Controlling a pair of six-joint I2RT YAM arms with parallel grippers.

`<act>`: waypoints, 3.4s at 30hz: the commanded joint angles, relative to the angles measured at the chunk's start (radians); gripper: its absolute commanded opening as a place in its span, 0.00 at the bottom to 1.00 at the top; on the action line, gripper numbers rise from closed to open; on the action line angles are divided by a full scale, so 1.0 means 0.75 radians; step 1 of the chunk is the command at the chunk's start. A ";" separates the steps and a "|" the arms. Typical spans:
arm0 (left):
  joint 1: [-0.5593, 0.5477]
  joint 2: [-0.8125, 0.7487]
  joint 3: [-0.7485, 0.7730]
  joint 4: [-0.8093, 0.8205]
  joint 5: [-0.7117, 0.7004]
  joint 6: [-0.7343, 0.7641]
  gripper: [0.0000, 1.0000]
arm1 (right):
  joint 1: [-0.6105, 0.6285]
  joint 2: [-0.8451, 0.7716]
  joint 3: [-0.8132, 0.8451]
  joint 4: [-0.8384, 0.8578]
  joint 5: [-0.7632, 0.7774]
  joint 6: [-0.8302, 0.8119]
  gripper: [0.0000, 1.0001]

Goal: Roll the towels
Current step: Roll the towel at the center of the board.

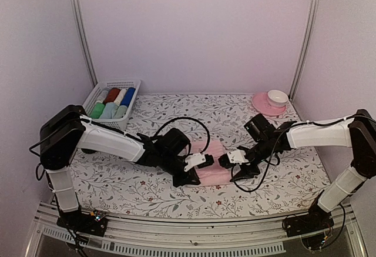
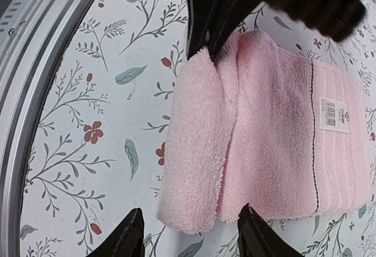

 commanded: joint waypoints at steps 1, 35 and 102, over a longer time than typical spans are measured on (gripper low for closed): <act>0.073 0.085 0.096 -0.155 0.239 -0.087 0.00 | 0.069 -0.066 -0.054 0.155 0.068 -0.079 0.54; 0.221 0.231 0.155 -0.184 0.489 -0.201 0.01 | 0.221 0.099 -0.048 0.213 0.289 -0.048 0.38; -0.326 -0.168 -0.350 0.545 -0.647 0.394 0.54 | -0.004 0.725 0.601 -0.691 -0.323 -0.001 0.05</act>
